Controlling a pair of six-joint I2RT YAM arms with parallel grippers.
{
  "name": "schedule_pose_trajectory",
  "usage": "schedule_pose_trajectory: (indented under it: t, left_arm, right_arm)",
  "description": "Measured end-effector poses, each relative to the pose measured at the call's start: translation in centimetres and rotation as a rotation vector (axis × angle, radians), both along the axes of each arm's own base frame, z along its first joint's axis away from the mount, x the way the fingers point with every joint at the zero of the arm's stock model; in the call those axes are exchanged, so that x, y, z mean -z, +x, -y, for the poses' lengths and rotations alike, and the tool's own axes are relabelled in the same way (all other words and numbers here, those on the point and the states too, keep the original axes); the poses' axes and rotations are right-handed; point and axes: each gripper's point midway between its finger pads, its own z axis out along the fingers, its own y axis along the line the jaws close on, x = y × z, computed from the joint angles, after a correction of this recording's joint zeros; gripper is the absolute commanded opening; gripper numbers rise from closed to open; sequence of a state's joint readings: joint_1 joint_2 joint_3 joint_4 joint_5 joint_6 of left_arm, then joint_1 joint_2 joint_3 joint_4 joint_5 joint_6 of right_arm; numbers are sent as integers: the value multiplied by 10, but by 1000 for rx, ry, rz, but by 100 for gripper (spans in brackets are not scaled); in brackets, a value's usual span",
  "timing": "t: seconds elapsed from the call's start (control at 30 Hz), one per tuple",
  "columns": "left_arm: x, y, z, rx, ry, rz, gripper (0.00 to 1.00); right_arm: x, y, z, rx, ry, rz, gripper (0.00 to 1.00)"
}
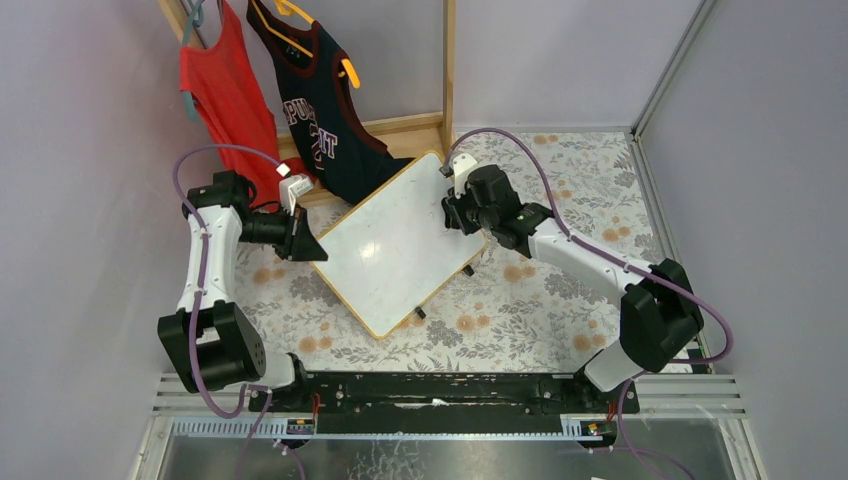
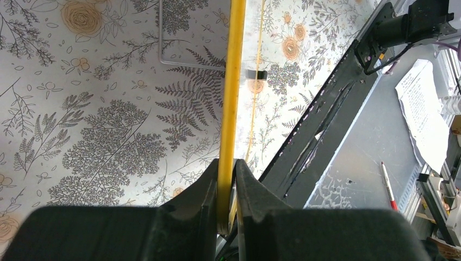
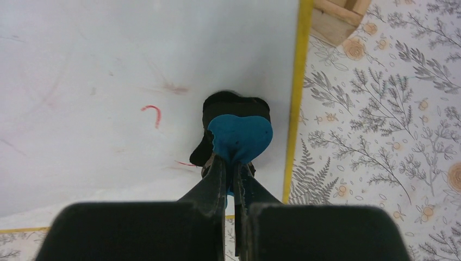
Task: Erase the whiteboard
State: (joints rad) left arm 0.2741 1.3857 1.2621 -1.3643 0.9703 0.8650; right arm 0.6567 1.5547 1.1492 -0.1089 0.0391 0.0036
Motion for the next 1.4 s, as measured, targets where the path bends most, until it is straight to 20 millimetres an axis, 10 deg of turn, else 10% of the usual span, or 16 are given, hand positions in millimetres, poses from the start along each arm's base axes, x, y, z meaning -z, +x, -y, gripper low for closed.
schedule_pose_trajectory:
  t: [0.47,1.4]
  left_arm:
    - [0,0,1,-12,4,-19,0]
    - [0,1,2,-13,3,-20,0]
  right_arm:
    - [-4,-42,-72,-174,5,-2,0]
    - [-5,-2,-32,-56,-28,45,0]
